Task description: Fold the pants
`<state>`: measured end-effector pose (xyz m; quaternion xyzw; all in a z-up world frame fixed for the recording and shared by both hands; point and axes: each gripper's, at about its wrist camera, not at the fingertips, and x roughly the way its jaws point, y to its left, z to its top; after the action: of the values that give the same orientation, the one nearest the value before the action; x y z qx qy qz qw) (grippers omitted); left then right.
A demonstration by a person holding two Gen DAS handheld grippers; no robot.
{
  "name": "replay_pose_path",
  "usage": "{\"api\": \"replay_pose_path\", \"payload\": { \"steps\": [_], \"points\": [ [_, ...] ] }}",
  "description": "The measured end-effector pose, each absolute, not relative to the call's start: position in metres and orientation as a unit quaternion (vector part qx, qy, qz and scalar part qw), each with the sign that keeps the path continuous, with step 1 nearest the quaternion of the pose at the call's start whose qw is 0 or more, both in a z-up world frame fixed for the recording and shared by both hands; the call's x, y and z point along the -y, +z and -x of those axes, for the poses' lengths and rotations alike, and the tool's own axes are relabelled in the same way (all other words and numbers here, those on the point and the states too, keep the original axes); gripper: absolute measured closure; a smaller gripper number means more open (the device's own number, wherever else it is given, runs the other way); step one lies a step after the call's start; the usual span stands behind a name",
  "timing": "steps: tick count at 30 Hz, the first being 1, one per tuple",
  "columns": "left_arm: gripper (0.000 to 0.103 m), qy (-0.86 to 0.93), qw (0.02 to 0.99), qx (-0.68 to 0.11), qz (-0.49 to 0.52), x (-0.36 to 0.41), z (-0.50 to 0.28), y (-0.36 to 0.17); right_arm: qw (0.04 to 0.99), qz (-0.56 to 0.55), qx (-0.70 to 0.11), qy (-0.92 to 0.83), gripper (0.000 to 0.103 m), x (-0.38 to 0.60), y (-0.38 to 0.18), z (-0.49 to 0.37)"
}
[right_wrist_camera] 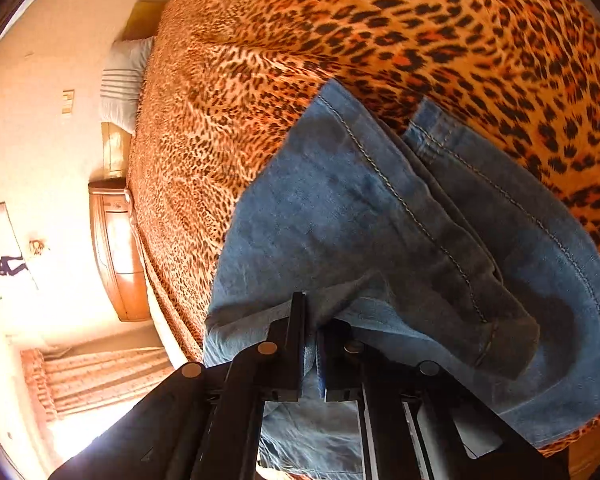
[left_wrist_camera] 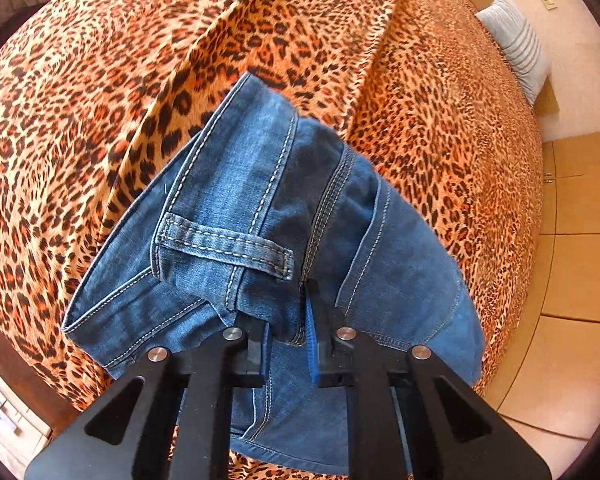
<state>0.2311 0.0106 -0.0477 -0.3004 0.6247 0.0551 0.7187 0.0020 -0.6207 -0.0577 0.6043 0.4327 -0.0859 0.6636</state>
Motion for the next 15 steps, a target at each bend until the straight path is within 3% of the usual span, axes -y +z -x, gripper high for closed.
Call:
{"api": "replay_pose_path", "payload": {
  "steps": [5, 8, 12, 15],
  "points": [
    [0.092, 0.017, 0.743, -0.605, 0.286, -0.023, -0.197, -0.004, 0.744, -0.52, -0.419, -0.015, 0.099, 0.606, 0.003, 0.019],
    [0.092, 0.022, 0.733, -0.618, 0.283, -0.035, -0.166, -0.016, 0.764, -0.479, -0.433, 0.008, 0.099, 0.592, 0.016, 0.053],
    [0.092, 0.055, 0.673, -0.675, 0.297, -0.047, -0.138, -0.08, 0.738, -0.457, -0.496, -0.024, 0.099, 0.579, -0.027, 0.095],
    [0.092, 0.065, 0.663, -0.683, 0.298, -0.049, -0.134, -0.099, 0.699, -0.479, -0.527, -0.064, 0.099, 0.581, -0.071, 0.117]
  ]
}}
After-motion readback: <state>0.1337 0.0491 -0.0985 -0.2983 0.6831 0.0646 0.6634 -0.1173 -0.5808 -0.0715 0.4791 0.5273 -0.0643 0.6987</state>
